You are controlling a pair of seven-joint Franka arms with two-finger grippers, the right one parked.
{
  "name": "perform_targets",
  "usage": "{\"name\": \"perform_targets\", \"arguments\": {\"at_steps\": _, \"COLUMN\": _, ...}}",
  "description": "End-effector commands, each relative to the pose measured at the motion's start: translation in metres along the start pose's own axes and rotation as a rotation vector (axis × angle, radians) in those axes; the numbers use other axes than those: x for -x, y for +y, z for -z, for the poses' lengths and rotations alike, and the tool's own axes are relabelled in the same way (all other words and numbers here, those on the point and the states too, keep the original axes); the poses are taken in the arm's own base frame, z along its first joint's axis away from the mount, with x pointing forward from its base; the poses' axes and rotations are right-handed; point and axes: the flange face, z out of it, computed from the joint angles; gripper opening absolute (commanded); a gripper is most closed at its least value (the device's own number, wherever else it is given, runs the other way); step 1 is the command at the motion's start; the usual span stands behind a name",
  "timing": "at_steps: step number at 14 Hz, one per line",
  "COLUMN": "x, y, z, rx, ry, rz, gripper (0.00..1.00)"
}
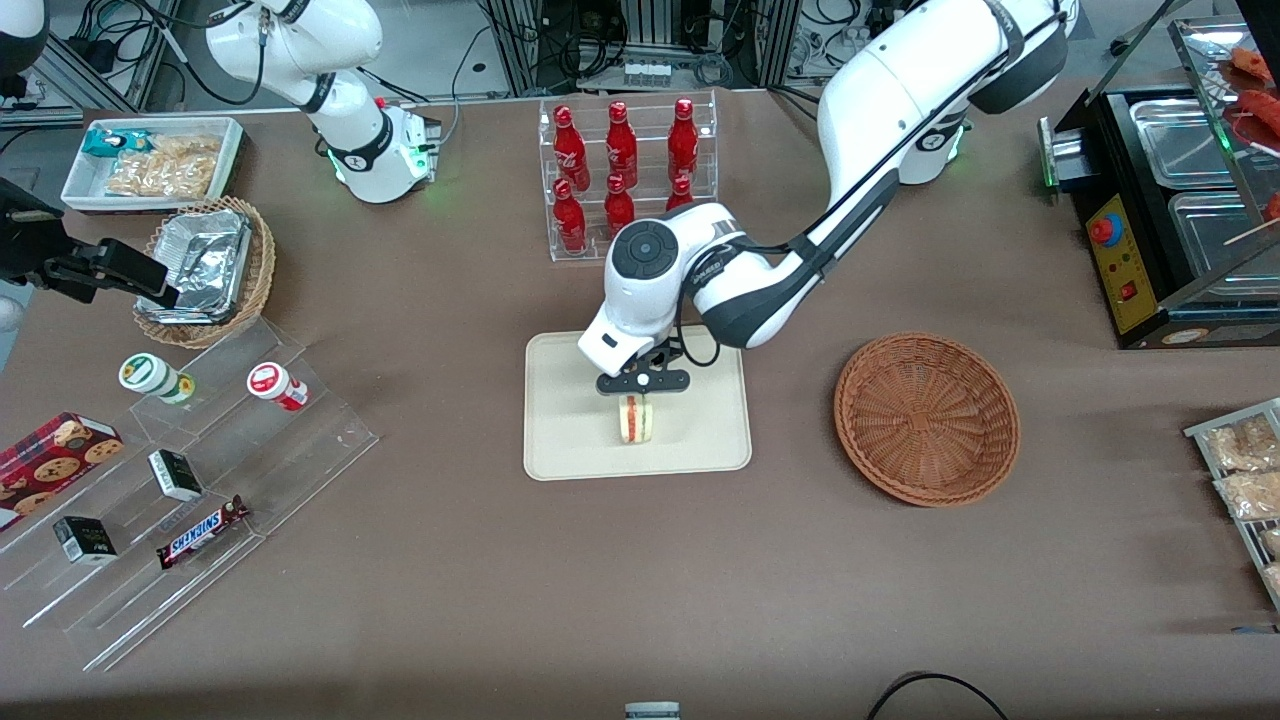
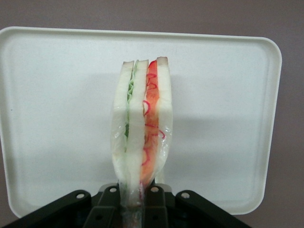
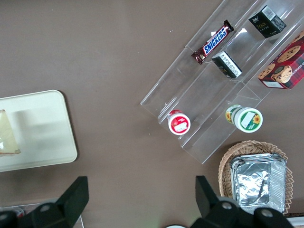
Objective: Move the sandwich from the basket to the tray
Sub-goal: 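Lift the sandwich and carry it over the cream tray, then lower the sandwich onto the tray and open the left gripper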
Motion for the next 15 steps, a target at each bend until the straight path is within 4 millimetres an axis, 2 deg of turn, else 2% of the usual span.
{"name": "perform_targets", "arguments": {"at_steps": 1, "x": -0.013, "y": 0.010, "z": -0.010, "rx": 0.002, "ry": 0.030, "rz": 0.023, "gripper": 0.10}}
{"name": "perform_targets", "arguments": {"at_steps": 2, "x": -0.010, "y": 0.015, "z": -0.016, "rx": 0.001, "ry": 0.025, "rz": 0.017, "gripper": 0.10}}
{"name": "perform_targets", "arguments": {"at_steps": 3, "x": -0.016, "y": 0.010, "z": -0.021, "rx": -0.008, "ry": 0.029, "rz": 0.024, "gripper": 0.10}}
{"name": "perform_targets", "arguments": {"at_steps": 9, "x": 0.003, "y": 0.018, "z": -0.037, "rx": -0.032, "ry": 0.016, "rz": -0.014, "gripper": 0.11}}
{"name": "perform_targets", "arguments": {"at_steps": 11, "x": 0.010, "y": 0.018, "z": -0.042, "rx": -0.045, "ry": 0.004, "rz": -0.020, "gripper": 0.16}}
{"name": "perform_targets", "arguments": {"at_steps": 12, "x": 0.010, "y": 0.017, "z": -0.043, "rx": -0.049, "ry": 0.005, "rz": -0.017, "gripper": 0.28}}
{"name": "perform_targets", "arguments": {"at_steps": 13, "x": 0.010, "y": 0.017, "z": -0.042, "rx": -0.049, "ry": 0.003, "rz": -0.014, "gripper": 0.55}}
{"name": "perform_targets", "arguments": {"at_steps": 14, "x": 0.008, "y": 0.016, "z": -0.041, "rx": -0.052, "ry": 0.005, "rz": -0.010, "gripper": 0.67}}
{"name": "perform_targets", "arguments": {"at_steps": 15, "x": 0.008, "y": 0.015, "z": -0.039, "rx": -0.055, "ry": 0.005, "rz": -0.010, "gripper": 0.86}}
